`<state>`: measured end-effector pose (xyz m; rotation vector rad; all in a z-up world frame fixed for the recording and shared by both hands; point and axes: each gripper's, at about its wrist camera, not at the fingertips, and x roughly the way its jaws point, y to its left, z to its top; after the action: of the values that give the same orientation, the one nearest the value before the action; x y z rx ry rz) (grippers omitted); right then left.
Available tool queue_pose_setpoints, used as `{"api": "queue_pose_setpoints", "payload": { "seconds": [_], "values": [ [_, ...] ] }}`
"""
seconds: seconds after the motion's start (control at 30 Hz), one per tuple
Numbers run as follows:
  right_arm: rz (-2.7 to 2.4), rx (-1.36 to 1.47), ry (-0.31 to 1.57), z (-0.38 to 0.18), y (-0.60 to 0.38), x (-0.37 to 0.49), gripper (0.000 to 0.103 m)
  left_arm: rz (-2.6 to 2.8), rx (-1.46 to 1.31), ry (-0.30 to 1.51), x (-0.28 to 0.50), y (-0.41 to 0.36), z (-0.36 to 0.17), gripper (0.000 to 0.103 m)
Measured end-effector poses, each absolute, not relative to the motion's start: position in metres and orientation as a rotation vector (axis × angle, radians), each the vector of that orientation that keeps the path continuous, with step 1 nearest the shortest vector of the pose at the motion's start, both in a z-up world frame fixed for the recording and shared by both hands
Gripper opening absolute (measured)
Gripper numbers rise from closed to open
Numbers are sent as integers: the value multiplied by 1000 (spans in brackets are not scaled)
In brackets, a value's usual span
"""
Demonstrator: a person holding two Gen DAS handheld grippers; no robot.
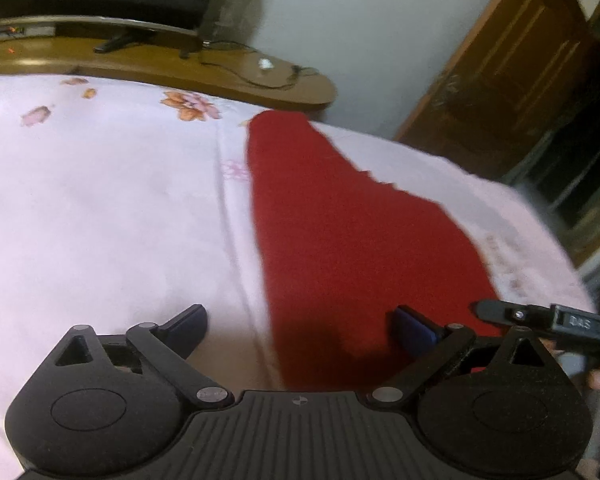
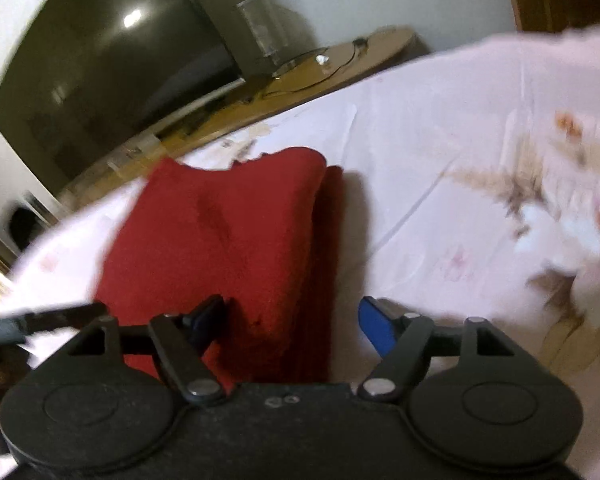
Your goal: Fold small clothes
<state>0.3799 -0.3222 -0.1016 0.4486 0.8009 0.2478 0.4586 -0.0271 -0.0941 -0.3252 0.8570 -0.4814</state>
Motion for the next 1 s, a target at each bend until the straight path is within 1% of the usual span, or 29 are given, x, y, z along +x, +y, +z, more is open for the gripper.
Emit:
{"api": "queue_pose_setpoints", "payload": {
  "seconds": [0.13, 0.23, 0.33, 0.63, 0.67, 0.7, 0.73, 0.77, 0.83, 0.93, 1.0],
  "values": [
    [311, 645, 805, -112, -354, 367, 73, -590, -479, 919, 461, -5, -109, 99],
    [317, 712, 819, -120, -371, 362, 73, -632, -607, 928, 468, 9, -121, 98],
    [343, 763, 823, -124, -375, 365, 74, -665, -714, 938, 477, 12, -130, 98],
    [435, 754, 841, -127, -343, 397, 75, -744, -681, 954, 491, -22, -132, 97],
    [438, 757, 841, -127, -342, 398, 75, -748, -687, 951, 491, -20, -132, 96],
    [441, 759, 841, -128, -343, 399, 74, -747, -684, 950, 486, -16, -131, 92],
    [440, 758, 844, -127, -345, 398, 70, -741, -679, 951, 486, -14, -132, 88],
    [426, 746, 839, -125, -347, 395, 65, -730, -679, 948, 483, -11, -130, 88],
    [360, 698, 785, -116, -354, 387, 62, -645, -652, 894, 480, 2, -123, 87],
    [264, 517, 673, -89, -348, 376, 50, -517, -653, 783, 489, 17, -107, 88],
    [259, 421, 619, -74, -334, 383, 45, -487, -637, 722, 501, 14, -93, 88]
  ]
}}
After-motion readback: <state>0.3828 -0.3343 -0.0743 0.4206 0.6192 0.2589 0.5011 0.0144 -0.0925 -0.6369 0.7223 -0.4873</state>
